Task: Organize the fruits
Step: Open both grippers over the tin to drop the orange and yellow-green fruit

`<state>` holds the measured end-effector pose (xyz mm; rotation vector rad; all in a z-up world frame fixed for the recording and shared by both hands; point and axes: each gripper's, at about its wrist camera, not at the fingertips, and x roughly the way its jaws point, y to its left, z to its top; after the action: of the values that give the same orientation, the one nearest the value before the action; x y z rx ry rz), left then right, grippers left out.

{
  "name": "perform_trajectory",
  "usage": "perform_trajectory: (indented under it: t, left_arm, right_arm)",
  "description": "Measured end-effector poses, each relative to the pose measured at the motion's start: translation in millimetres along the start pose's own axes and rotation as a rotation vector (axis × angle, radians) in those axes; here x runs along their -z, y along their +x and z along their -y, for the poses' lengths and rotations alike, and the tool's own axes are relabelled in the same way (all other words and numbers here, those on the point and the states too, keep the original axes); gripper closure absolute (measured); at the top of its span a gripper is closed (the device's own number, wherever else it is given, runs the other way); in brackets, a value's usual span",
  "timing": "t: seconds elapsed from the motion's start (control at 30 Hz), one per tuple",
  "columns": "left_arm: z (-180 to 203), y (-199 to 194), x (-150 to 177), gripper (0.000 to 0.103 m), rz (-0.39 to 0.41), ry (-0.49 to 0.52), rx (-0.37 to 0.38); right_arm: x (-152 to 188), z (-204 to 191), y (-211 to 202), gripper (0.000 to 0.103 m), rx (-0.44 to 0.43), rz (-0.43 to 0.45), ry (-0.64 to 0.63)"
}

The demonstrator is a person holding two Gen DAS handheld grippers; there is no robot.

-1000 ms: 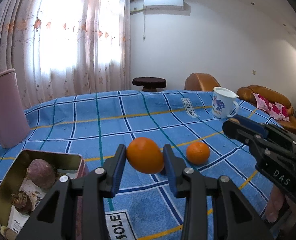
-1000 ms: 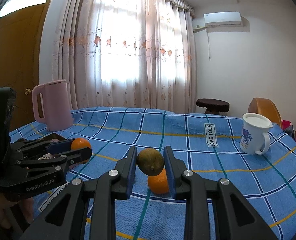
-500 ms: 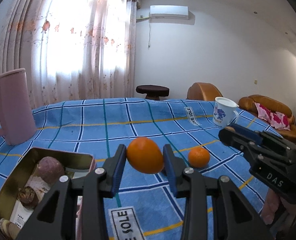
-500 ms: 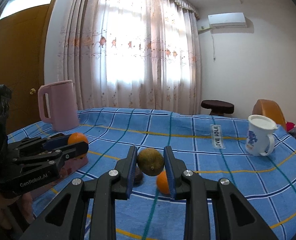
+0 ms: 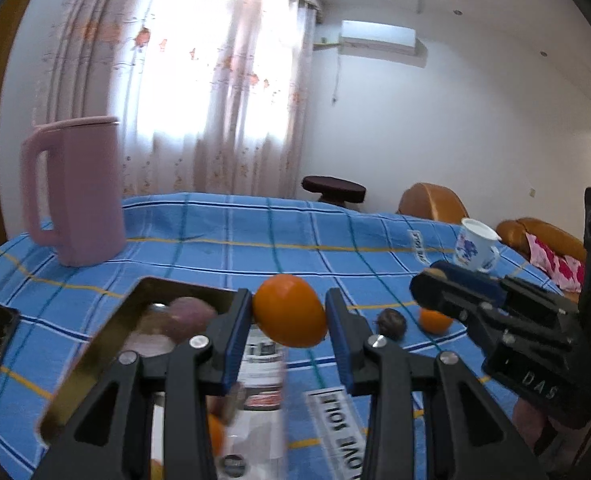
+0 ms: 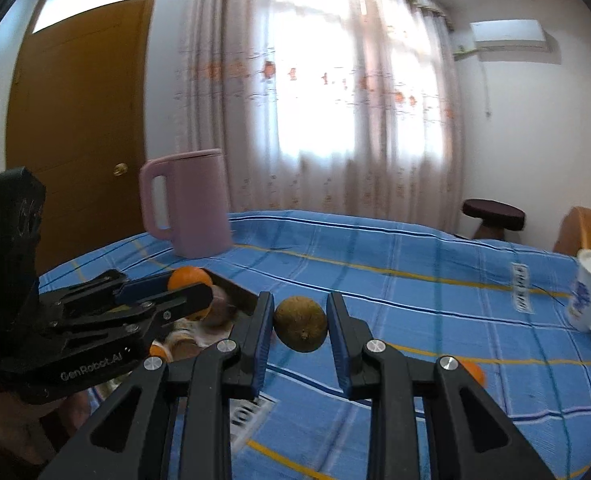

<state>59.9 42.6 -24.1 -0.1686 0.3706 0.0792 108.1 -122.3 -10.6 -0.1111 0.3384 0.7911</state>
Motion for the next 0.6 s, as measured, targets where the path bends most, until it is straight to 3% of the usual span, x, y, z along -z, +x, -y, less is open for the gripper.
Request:
perform_trajectory:
  t: [0.6]
  left_arm:
    - [-84.4,-24.2,15.3,0.064,-0.050,-0.108,-0.126]
  right_arm:
    - [14.6,-93.2,46.2,0.074,-0.179,-0.117,-0.136]
